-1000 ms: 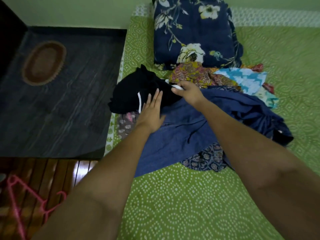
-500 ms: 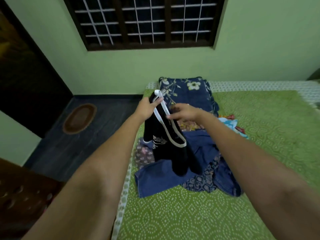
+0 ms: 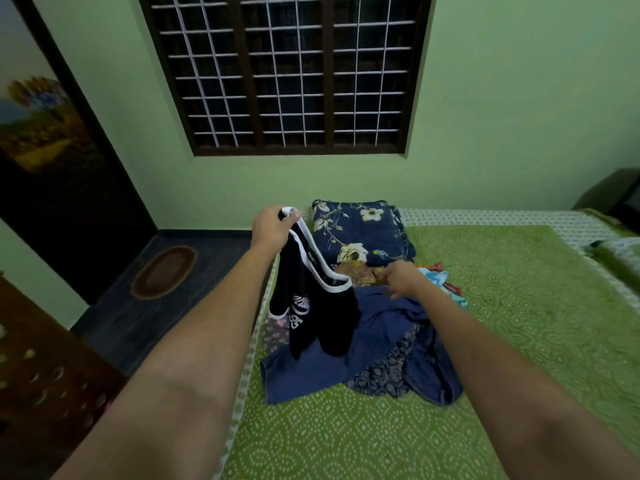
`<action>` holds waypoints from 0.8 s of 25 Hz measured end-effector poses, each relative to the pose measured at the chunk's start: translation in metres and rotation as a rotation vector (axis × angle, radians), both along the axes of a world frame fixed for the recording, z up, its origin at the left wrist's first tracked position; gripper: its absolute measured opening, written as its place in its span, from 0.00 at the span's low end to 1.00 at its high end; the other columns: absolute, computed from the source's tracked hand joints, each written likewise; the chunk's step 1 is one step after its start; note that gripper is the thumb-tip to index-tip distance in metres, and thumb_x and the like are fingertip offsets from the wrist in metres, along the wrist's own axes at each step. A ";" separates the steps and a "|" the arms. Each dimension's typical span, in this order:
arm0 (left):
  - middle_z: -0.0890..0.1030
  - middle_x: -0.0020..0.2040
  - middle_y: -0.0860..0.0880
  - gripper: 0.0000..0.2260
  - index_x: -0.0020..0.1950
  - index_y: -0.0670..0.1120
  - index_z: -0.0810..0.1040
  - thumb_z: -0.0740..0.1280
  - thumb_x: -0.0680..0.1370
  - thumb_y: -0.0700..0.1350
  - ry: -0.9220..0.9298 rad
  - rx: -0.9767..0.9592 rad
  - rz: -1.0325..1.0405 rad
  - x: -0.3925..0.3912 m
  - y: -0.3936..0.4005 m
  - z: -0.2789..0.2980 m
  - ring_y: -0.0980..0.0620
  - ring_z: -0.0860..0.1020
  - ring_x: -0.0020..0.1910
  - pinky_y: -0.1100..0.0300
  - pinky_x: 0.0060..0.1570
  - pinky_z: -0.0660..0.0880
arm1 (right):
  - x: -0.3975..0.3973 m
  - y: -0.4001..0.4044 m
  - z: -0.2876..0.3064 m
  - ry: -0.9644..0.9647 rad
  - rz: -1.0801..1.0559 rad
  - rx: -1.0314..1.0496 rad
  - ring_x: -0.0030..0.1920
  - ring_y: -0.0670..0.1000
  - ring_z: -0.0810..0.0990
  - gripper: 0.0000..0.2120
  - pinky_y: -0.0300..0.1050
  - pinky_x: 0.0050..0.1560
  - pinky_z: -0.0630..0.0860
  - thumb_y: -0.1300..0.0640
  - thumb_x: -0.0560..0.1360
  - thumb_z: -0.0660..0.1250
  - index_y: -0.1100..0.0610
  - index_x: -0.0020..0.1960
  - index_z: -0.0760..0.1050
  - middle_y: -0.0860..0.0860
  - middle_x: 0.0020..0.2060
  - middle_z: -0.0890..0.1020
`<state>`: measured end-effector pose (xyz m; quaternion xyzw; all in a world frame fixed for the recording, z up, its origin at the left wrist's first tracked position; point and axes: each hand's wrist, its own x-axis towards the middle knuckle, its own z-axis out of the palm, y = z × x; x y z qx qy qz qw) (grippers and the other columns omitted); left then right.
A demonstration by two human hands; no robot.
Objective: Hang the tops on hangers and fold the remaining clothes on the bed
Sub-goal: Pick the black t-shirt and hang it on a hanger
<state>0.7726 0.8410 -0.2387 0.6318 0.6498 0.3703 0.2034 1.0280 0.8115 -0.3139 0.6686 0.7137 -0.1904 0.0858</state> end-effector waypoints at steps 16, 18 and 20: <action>0.85 0.45 0.50 0.08 0.47 0.44 0.85 0.72 0.73 0.47 -0.036 0.093 -0.222 -0.066 -0.137 -0.015 0.54 0.81 0.48 0.57 0.48 0.74 | -0.105 -0.109 -0.031 0.462 0.046 -0.048 0.72 0.60 0.58 0.27 0.63 0.70 0.56 0.33 0.72 0.64 0.47 0.65 0.72 0.52 0.71 0.62; 0.85 0.45 0.49 0.07 0.46 0.46 0.85 0.73 0.73 0.48 0.011 0.034 -0.310 -0.063 -0.163 -0.020 0.50 0.82 0.48 0.53 0.49 0.75 | -0.126 -0.144 -0.025 0.842 0.042 -0.067 0.73 0.57 0.60 0.25 0.56 0.72 0.59 0.44 0.75 0.67 0.51 0.69 0.69 0.53 0.72 0.63; 0.85 0.44 0.48 0.07 0.46 0.47 0.85 0.73 0.73 0.48 0.048 0.018 -0.376 -0.058 -0.192 -0.020 0.48 0.82 0.47 0.51 0.47 0.75 | -0.146 -0.177 -0.016 0.901 0.041 -0.013 0.67 0.53 0.69 0.13 0.52 0.66 0.62 0.50 0.78 0.65 0.50 0.61 0.73 0.51 0.64 0.74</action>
